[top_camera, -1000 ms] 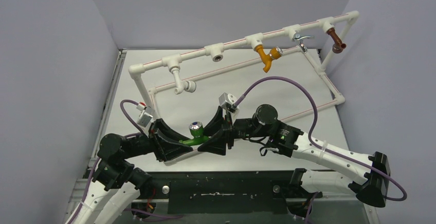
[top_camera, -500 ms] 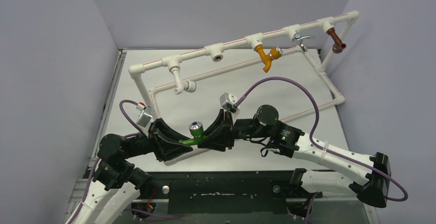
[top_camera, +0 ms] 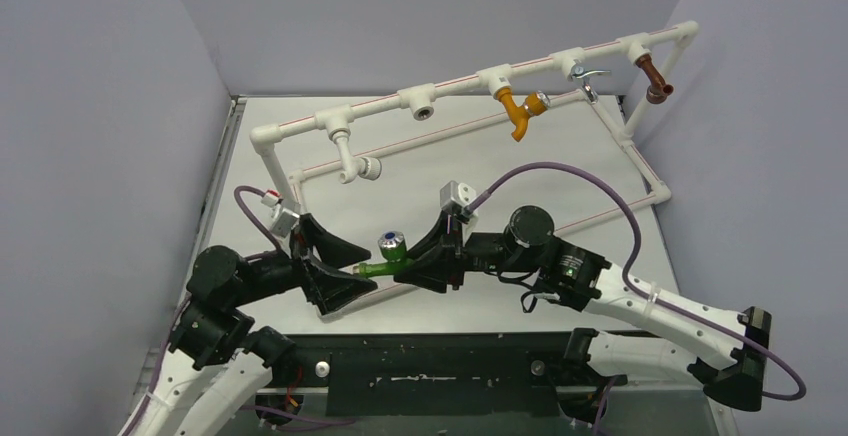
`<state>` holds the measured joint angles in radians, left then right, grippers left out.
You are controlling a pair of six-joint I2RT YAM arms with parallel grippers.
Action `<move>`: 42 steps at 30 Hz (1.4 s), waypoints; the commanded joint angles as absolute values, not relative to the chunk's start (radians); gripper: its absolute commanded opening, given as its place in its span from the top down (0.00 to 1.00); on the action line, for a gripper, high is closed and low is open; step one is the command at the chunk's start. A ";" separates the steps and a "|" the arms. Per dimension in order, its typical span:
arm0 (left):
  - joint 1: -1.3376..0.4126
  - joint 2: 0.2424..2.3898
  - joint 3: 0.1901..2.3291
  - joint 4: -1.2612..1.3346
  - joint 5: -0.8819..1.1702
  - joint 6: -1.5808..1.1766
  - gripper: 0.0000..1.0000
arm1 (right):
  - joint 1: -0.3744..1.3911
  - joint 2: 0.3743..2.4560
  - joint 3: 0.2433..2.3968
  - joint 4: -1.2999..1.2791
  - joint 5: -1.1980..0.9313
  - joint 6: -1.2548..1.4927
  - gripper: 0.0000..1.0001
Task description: Install the water faucets
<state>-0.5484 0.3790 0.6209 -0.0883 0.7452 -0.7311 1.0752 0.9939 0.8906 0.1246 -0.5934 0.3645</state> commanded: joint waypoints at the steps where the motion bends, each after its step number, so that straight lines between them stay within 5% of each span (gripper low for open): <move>1: -0.549 0.418 0.817 -0.296 0.603 -0.528 0.20 | 1.084 0.925 0.983 0.041 -0.477 0.283 1.00; 13: -0.549 0.628 1.205 -0.572 0.094 -0.227 0.19 | 1.102 0.871 1.072 -0.205 -0.153 0.181 1.00; 24: -0.549 0.827 1.360 -0.416 -0.273 -0.112 0.19 | 1.123 0.857 1.040 -0.187 0.061 0.162 1.00; 42: -0.542 1.117 1.428 -0.080 -0.686 0.172 0.19 | 1.131 0.891 0.987 -0.051 0.058 0.138 1.00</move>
